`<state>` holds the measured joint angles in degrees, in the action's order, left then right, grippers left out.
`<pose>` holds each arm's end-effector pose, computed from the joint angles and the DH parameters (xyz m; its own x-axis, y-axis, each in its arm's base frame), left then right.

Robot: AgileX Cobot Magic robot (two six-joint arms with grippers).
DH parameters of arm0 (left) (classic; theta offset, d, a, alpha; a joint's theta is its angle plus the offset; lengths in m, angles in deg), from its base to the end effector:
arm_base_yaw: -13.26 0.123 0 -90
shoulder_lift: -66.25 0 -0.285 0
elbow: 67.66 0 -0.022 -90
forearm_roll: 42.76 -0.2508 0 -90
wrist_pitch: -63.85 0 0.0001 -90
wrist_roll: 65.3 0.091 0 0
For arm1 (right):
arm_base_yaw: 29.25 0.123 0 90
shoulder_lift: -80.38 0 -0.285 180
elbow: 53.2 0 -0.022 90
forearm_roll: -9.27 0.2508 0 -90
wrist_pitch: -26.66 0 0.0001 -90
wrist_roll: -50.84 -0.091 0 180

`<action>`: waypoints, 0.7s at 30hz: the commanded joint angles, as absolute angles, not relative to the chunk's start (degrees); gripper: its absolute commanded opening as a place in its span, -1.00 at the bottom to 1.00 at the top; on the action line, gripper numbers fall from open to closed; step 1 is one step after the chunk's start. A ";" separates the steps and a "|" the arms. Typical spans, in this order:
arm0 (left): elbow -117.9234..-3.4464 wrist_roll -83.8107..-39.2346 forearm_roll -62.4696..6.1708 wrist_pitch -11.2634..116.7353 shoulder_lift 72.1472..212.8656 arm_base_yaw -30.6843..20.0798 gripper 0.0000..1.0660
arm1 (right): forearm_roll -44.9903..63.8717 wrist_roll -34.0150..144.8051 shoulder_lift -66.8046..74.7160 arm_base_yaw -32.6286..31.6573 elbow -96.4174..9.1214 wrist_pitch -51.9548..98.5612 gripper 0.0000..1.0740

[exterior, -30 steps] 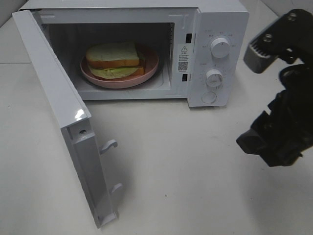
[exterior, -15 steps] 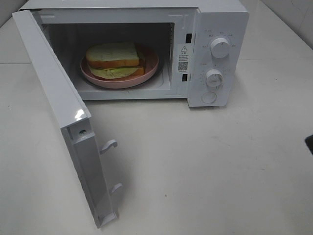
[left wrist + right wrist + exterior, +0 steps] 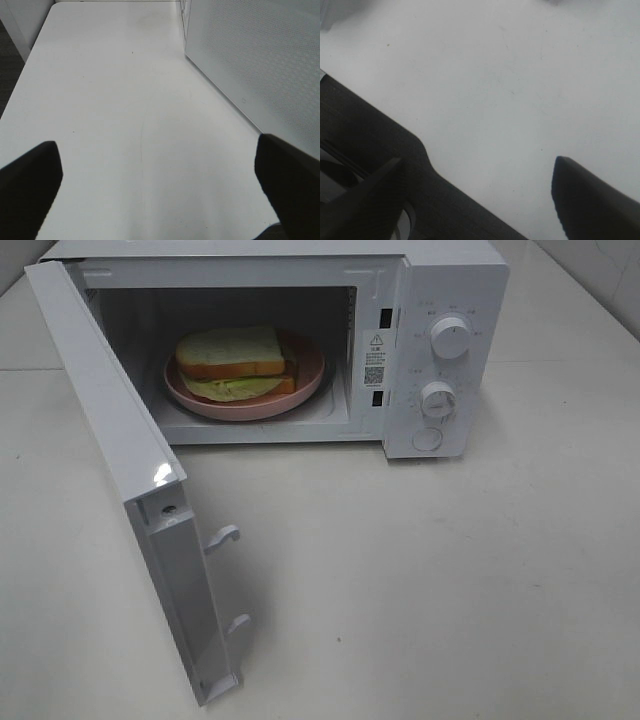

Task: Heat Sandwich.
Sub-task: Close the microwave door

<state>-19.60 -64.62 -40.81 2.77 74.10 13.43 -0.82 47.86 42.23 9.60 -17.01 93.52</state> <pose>-0.0059 -0.0027 0.2794 -0.4537 -0.0059 -0.8911 0.0215 0.9996 -0.0176 0.0622 0.0312 0.3182 -0.5945 -0.5014 -0.6287 -0.5506 0.8236 -0.1362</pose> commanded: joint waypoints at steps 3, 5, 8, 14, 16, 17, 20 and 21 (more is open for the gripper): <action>-20.06 -64.56 -40.81 2.37 74.10 13.15 0.88 | -0.82 47.35 43.49 9.37 -16.78 95.12 0.42; -20.06 -64.56 -40.81 2.37 74.10 13.15 0.88 | -0.70 47.17 44.01 9.20 -16.78 95.07 0.42; -20.06 -64.56 -40.81 2.37 74.10 13.15 0.88 | -0.82 46.66 45.38 6.16 -16.78 95.01 0.42; -20.06 -64.56 -40.81 2.37 74.10 13.15 0.88 | -0.64 46.66 47.96 -0.77 -16.78 95.07 0.42; -20.06 -64.56 -40.81 2.37 74.10 13.15 0.88 | -0.64 46.66 50.54 -5.47 -16.78 95.07 0.42; -20.06 -64.56 -40.81 2.37 74.10 13.15 0.88 | -0.76 46.66 51.57 -7.42 -16.78 95.07 0.42; -20.06 -64.56 -40.81 2.37 74.10 13.15 0.88 | -0.82 46.66 54.61 -11.60 -16.78 94.89 0.42; -20.06 -64.56 -40.81 2.37 74.10 13.15 0.88 | -0.82 46.66 55.41 -12.69 -16.78 94.78 0.42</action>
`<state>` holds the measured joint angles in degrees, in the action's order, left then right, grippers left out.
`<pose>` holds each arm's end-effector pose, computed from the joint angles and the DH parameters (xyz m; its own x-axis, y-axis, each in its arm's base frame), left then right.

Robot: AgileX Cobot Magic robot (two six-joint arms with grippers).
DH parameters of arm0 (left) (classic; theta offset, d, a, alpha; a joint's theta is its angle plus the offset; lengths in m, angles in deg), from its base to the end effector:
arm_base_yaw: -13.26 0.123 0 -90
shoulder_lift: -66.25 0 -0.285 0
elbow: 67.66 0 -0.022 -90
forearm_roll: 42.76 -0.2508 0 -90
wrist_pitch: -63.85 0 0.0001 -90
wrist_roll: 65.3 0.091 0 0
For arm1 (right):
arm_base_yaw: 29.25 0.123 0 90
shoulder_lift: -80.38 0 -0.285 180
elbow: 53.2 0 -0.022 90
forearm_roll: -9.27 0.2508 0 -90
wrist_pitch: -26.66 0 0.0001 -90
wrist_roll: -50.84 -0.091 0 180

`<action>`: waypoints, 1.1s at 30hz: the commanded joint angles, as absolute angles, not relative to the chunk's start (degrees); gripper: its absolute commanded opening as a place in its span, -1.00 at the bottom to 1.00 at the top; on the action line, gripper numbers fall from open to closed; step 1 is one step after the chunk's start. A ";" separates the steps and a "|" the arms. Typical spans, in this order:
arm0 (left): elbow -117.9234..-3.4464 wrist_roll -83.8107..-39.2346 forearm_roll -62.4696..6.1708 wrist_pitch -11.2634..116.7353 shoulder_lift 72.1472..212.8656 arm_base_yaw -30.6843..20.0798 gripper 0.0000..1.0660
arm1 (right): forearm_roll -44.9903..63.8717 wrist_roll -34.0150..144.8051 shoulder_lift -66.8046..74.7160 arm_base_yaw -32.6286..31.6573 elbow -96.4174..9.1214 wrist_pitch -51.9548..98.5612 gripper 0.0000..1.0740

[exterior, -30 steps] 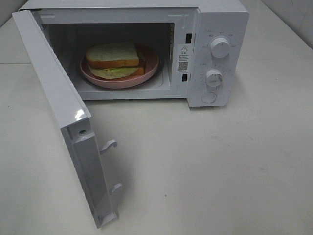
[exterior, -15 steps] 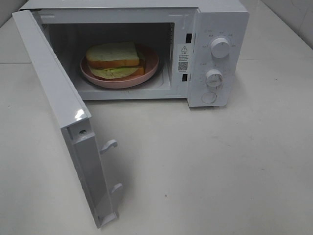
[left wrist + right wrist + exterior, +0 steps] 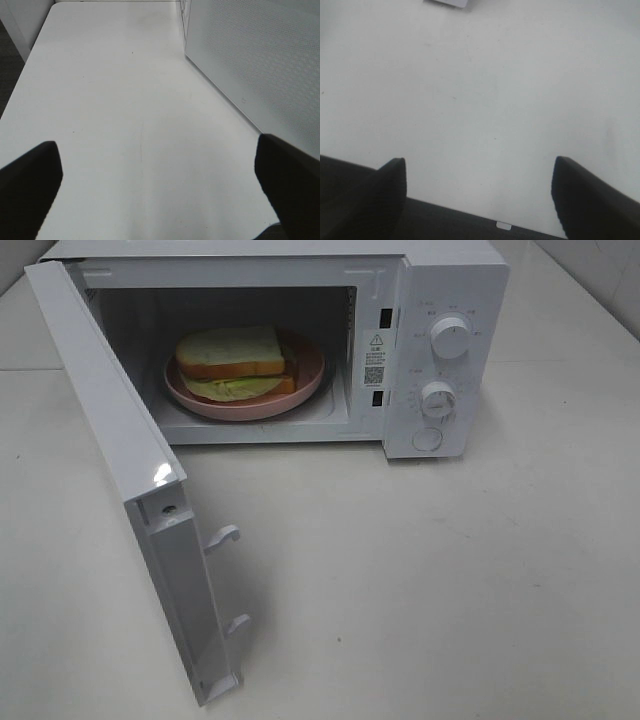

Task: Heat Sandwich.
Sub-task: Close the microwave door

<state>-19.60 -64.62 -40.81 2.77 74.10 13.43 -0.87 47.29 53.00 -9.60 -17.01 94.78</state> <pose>-0.0059 -0.0027 0.2794 -0.4537 -0.0059 -0.8911 0.0215 0.9996 -0.0176 0.0323 -0.0042 0.3260 -0.6215 -0.2267 -0.7499 -0.2192 0.9693 -0.1114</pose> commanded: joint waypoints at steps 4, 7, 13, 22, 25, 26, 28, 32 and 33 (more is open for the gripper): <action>-20.06 -64.56 -40.81 2.37 74.10 13.15 0.88 | -0.76 47.57 59.07 -17.16 -16.78 92.77 0.42; -20.06 -64.56 -40.81 2.37 74.10 13.15 0.88 | -0.76 48.09 60.68 -18.88 -16.72 91.57 0.42; -20.06 -64.56 -40.81 2.37 74.10 13.15 0.88 | 0.50 48.61 66.47 -21.23 -10.42 87.45 0.41; -20.06 -64.56 -40.81 2.37 74.10 13.15 0.88 | 4.00 48.78 72.54 -21.23 -4.29 83.66 0.41; -20.06 -64.56 -40.81 2.37 74.10 13.15 0.88 | 3.94 48.78 74.43 -21.23 -4.29 83.66 0.41; -20.06 -64.56 -40.81 2.37 74.10 13.15 0.88 | 3.94 48.78 74.43 -21.23 -4.29 83.66 0.41; -20.06 -64.56 -40.81 2.37 74.10 13.15 0.88 | 3.88 48.72 74.43 -21.23 -4.29 83.66 0.41; -20.06 -64.56 -40.81 2.37 74.10 13.15 0.88 | 3.88 48.66 74.43 -21.23 -4.29 83.66 0.41; -20.06 -64.56 -40.81 2.37 74.10 13.15 0.88 | 3.88 48.66 74.43 -21.23 -4.29 83.66 0.41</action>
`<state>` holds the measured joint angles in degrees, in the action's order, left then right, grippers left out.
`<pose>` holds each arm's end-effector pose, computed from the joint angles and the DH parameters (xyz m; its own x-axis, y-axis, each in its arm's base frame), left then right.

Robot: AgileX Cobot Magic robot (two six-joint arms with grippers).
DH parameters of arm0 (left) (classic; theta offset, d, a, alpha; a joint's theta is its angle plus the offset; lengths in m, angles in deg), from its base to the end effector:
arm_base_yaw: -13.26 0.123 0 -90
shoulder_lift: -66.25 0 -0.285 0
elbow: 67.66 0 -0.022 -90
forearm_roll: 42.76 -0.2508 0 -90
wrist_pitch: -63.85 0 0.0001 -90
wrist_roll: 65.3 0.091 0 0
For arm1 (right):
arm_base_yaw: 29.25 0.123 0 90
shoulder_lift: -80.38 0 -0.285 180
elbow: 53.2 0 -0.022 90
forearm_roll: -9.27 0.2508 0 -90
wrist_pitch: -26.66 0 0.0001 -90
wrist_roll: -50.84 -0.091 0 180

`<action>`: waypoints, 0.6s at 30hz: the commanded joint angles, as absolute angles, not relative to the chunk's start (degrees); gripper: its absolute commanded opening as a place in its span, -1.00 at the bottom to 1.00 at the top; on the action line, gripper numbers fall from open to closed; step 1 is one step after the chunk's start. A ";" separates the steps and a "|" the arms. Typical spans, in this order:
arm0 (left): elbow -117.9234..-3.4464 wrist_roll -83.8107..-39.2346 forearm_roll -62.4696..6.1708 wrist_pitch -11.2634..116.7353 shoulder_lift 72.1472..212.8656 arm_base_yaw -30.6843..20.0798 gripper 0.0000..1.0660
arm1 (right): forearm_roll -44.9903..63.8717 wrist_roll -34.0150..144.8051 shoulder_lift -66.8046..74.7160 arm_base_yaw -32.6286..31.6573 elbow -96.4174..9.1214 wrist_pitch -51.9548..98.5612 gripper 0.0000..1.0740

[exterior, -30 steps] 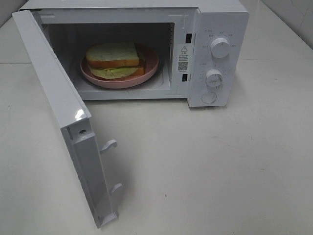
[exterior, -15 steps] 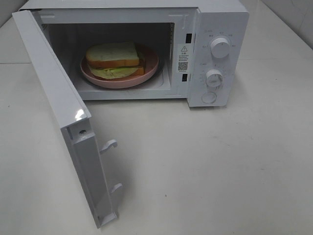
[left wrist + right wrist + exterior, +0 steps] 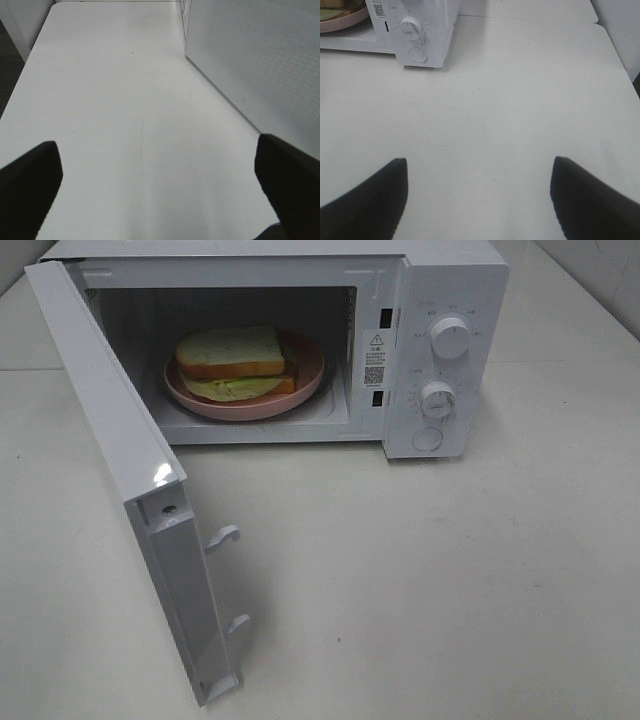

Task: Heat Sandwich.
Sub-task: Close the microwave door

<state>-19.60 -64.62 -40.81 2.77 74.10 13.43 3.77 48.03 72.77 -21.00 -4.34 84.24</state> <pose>-0.0059 -0.0027 0.2794 -0.4537 -0.0059 -0.8911 0.0215 0.9996 -0.0176 -0.0016 -0.0077 0.2807 -0.4012 -0.0607 -0.9140 -0.0709 0.9969 -0.0351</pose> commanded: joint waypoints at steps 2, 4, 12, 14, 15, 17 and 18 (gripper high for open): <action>-20.06 -64.56 -40.81 2.37 74.10 13.15 0.88 | 3.88 48.66 74.43 -21.23 -4.29 83.66 0.41; -20.06 -64.56 -40.81 2.37 74.10 13.15 0.88 | 3.88 48.66 74.43 -21.23 -4.29 83.66 0.40; -20.06 -64.56 -40.81 2.37 74.10 13.15 0.88 | 3.88 48.66 74.43 -21.23 -4.29 83.66 0.40; -20.06 -64.56 -40.81 2.37 74.10 13.15 0.88 | 3.88 48.66 74.43 -21.23 -4.29 83.66 0.40; -20.06 -64.56 -40.81 2.37 74.10 13.15 0.88 | 3.88 48.66 74.43 -21.23 -4.29 83.66 0.40; -20.06 -64.56 -40.81 2.37 74.10 13.15 0.88 | 3.88 48.66 74.43 -21.23 -4.29 83.66 0.40; -20.06 -64.56 -40.81 2.37 74.10 13.15 0.88 | 3.88 48.66 74.43 -21.23 -4.29 83.66 0.40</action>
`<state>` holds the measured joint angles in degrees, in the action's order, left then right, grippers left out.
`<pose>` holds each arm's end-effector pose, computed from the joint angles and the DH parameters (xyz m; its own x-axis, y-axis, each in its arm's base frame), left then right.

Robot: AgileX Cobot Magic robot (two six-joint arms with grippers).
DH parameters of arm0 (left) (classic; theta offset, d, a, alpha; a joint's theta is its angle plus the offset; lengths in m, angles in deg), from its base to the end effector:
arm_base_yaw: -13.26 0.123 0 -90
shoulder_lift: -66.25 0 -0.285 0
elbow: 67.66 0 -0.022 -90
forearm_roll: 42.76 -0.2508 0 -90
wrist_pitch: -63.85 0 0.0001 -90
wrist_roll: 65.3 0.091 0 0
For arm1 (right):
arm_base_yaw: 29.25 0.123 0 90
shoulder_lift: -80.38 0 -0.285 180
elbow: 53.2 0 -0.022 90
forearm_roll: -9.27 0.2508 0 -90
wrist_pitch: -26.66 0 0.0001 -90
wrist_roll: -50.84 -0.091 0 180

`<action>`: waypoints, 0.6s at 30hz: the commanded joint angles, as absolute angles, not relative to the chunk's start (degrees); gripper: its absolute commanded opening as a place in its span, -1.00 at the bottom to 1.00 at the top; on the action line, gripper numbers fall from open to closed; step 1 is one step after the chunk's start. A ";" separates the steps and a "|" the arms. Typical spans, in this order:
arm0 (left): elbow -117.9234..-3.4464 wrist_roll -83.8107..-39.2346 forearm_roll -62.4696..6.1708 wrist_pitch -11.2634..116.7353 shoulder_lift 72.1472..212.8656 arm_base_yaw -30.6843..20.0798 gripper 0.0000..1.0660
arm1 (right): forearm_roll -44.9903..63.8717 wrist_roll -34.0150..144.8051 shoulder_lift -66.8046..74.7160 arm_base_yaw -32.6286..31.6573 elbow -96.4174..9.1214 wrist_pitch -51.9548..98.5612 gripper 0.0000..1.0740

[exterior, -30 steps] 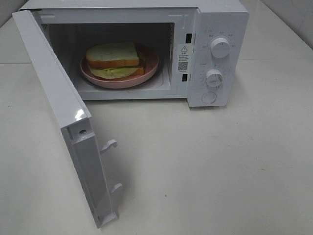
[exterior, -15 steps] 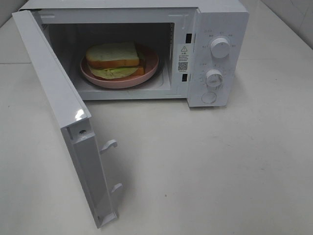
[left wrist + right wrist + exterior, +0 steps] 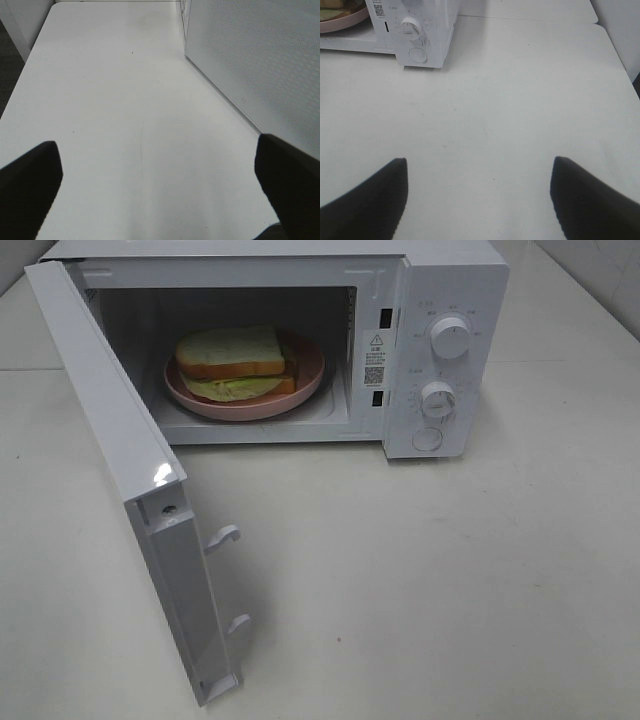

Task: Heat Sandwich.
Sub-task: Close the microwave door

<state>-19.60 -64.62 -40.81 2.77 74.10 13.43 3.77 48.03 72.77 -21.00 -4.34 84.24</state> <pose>-0.0059 -0.0027 0.2794 -0.4537 -0.0059 -0.8911 0.0215 0.9996 -0.0176 -0.0016 -0.0077 0.2807 -0.4012 -0.0607 -0.9140 -0.0709 0.9969 -0.0351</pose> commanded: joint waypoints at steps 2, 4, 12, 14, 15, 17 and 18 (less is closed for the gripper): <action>-20.06 -64.56 -40.81 2.37 74.10 13.15 0.88 | 3.88 48.66 74.43 -21.23 -4.34 83.66 0.40; -20.06 -64.56 -40.81 2.37 74.10 13.15 0.88 | 3.88 48.66 74.43 -21.23 -4.34 83.66 0.40; -20.06 -64.56 -40.81 2.37 74.10 13.15 0.88 | 3.88 48.66 74.43 -21.23 -4.34 83.66 0.40; -20.06 -64.56 -40.81 2.37 74.10 13.15 0.88 | 3.88 48.66 74.43 -21.23 -4.34 83.66 0.40; -20.06 -64.56 -40.81 2.37 74.10 13.15 0.88 | 3.88 48.66 74.43 -21.23 -4.34 83.66 0.40; -20.06 -64.56 -40.81 2.37 74.10 13.15 0.88 | 3.88 48.66 74.43 -21.23 -4.34 83.66 0.40; -20.06 -64.56 -40.81 2.37 74.10 13.15 0.88 | 3.88 48.66 74.43 -21.23 -4.34 83.66 0.40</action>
<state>-19.60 -64.62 -40.81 2.77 74.10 13.43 3.77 48.03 72.77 -21.00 -4.34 84.18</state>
